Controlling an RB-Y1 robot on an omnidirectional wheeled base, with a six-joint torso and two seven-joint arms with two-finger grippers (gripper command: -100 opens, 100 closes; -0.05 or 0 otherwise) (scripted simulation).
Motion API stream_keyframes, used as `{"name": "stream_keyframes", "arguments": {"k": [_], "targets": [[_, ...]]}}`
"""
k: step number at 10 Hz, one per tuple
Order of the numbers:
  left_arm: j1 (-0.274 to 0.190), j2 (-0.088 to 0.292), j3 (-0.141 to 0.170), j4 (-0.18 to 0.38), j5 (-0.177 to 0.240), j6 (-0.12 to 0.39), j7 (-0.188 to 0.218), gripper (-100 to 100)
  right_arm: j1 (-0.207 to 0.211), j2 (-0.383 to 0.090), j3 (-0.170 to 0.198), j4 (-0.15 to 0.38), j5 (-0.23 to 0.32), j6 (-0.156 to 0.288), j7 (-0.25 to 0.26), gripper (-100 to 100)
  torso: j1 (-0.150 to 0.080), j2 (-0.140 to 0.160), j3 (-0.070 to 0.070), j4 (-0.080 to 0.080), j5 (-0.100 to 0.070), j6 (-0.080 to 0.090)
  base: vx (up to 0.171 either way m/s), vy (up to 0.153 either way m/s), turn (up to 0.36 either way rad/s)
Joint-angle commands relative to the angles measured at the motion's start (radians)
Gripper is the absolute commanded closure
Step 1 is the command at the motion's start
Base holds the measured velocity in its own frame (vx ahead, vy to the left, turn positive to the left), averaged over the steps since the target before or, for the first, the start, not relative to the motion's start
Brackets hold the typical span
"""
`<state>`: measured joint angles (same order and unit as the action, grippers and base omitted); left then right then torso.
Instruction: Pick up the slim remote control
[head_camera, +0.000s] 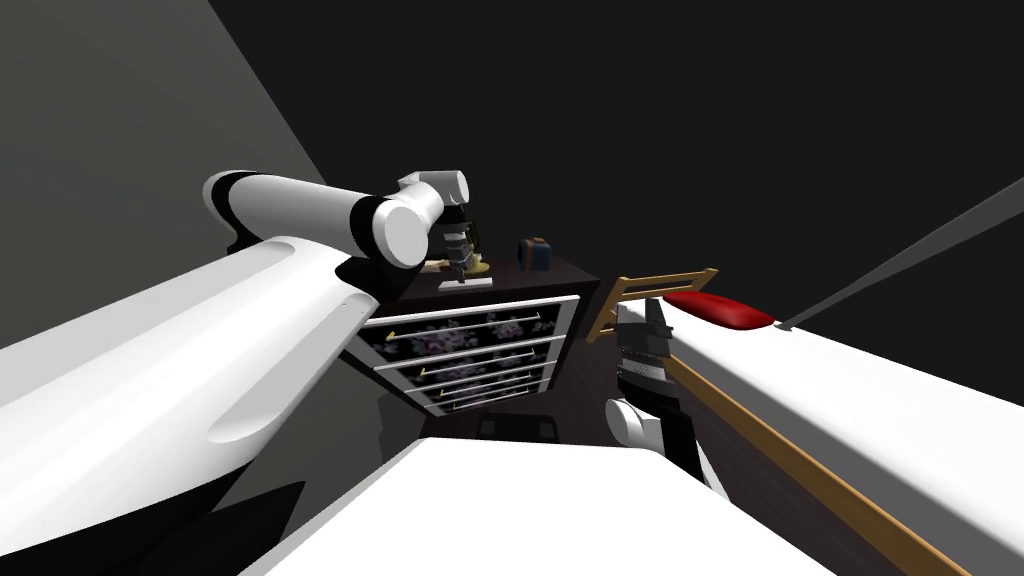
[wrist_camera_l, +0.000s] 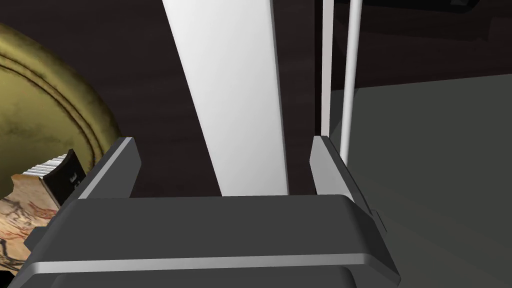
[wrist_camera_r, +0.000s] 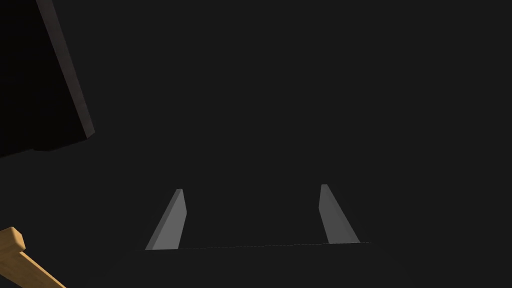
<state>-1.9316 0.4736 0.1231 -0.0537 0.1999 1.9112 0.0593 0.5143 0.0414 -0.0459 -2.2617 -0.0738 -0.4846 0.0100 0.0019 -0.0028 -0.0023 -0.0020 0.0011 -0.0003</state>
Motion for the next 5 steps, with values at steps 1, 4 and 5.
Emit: {"name": "stream_keyframes", "arguments": {"k": [1, 4, 5], "targets": [[-0.006, 0.000, -0.001, 0.047, -0.001, 0.043, 0.003, -100, 0.000, 0.000, 0.000, 0.000, 0.000, 0.000, 0.000, 0, 0.000, 0.000, 0.000, 0.000, 0.000, 0.000, 0.058, 0.009, -0.003], [-0.006, 0.000, -0.001, 0.002, -0.001, 0.043, 0.003, -100, 0.000, 0.000, 0.000, 0.000, 0.000, 0.000, 0.000, 0, 0.000, 0.000, 0.000, 0.000, 0.000, 0.000, 0.022, 0.004, 0.000], [-0.006, 0.000, -0.001, 0.000, -0.001, 0.043, 0.003, -100, 0.000, 0.000, 0.000, 0.000, 0.000, 0.000, 0.000, 0, 0.000, 0.002, 0.001, 0.001, 0.000, 0.000, 0.000, 0.000, 0.000]]}}
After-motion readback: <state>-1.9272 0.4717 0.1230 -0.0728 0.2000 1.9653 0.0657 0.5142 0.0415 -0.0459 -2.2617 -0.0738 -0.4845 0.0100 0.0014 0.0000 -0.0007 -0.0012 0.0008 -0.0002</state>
